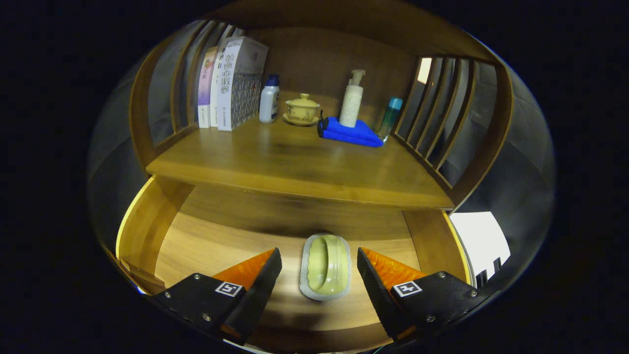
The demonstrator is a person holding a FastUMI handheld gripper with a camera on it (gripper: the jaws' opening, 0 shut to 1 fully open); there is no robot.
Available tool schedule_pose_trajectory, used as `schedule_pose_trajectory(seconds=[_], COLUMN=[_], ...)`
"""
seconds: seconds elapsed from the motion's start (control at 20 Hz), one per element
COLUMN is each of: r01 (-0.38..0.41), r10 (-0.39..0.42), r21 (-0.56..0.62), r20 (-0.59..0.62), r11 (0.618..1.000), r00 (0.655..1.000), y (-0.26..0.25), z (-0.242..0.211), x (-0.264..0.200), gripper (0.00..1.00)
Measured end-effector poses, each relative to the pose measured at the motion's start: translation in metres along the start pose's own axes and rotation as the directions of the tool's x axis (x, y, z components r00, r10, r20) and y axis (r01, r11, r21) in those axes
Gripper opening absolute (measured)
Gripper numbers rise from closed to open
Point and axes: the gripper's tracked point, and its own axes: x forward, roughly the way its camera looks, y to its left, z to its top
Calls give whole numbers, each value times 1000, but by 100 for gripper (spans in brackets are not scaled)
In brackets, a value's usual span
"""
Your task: Pull open the drawer, take out the items inside it, and place them on the countertop above the cabinet.
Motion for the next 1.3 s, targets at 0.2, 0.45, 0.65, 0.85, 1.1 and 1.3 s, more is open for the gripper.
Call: schedule_pose_trajectory(seconds=[0.2, 0.45, 0.65, 0.85, 1.1, 1.3], r01=[24, 75, 100, 97, 79, 66], r10=[-25, -74, -94, -83, -58, -58], r21=[-22, 2, 60, 109, 125, 39], r20=[-54, -40, -90, -130, -169, -167], r11=[999, 997, 993, 989, 989, 997], r00=[998, 996, 991, 988, 984, 984], y=[-3, -26, -44, -50, -45, -34], z=[-12, -9, -18, -25, -38, -46], x=[10, 10, 20, 31, 38, 37], gripper=[92, 89, 89, 84, 64, 32])
